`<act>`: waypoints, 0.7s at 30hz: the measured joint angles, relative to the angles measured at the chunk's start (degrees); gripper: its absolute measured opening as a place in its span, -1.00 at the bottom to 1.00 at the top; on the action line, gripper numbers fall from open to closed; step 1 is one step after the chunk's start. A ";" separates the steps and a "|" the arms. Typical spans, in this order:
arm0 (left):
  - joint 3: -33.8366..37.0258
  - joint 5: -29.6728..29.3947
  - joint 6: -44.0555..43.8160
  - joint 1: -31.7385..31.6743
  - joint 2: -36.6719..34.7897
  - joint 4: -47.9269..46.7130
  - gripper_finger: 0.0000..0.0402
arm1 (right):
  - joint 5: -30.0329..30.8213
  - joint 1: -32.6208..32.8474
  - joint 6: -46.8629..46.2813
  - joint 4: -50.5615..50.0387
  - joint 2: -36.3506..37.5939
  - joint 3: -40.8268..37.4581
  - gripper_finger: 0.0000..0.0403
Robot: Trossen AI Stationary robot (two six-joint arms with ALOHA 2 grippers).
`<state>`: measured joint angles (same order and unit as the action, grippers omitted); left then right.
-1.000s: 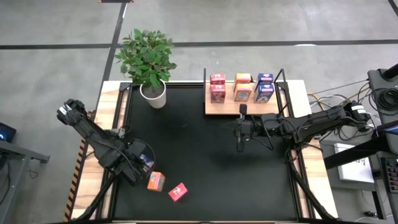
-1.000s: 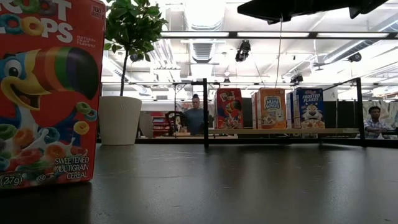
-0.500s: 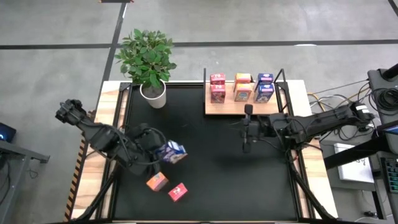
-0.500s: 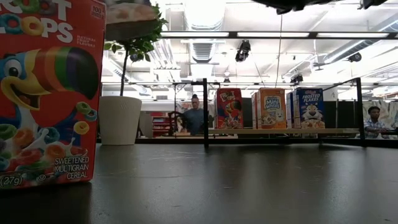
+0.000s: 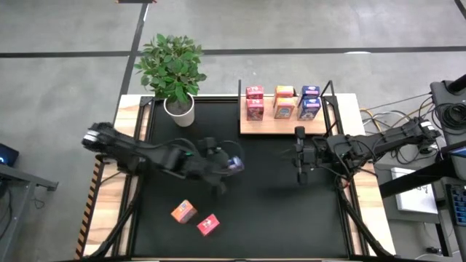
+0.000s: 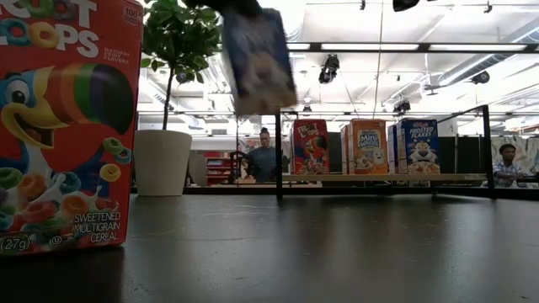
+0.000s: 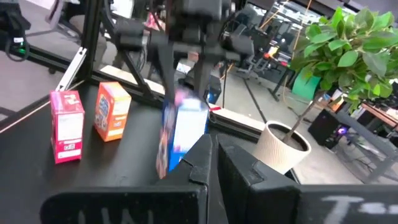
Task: Stack cereal on shelf
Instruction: Put the blue cereal box on the shelf aligned with the other blue cereal box
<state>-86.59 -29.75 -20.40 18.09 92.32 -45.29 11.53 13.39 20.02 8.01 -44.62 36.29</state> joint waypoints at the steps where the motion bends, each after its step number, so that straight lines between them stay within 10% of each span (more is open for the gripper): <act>1: 0.02 1.13 1.60 -1.02 1.74 1.55 -0.31 | 0.00 0.01 0.01 -0.40 0.00 0.00 -0.94; 21: -2.84 9.83 16.51 -8.03 16.45 11.68 -0.31 | 0.02 0.00 -3.28 -1.43 -0.38 0.00 -0.94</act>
<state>-89.43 -19.92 -3.89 10.06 108.77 -33.60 11.55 13.39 16.74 6.58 -45.00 36.29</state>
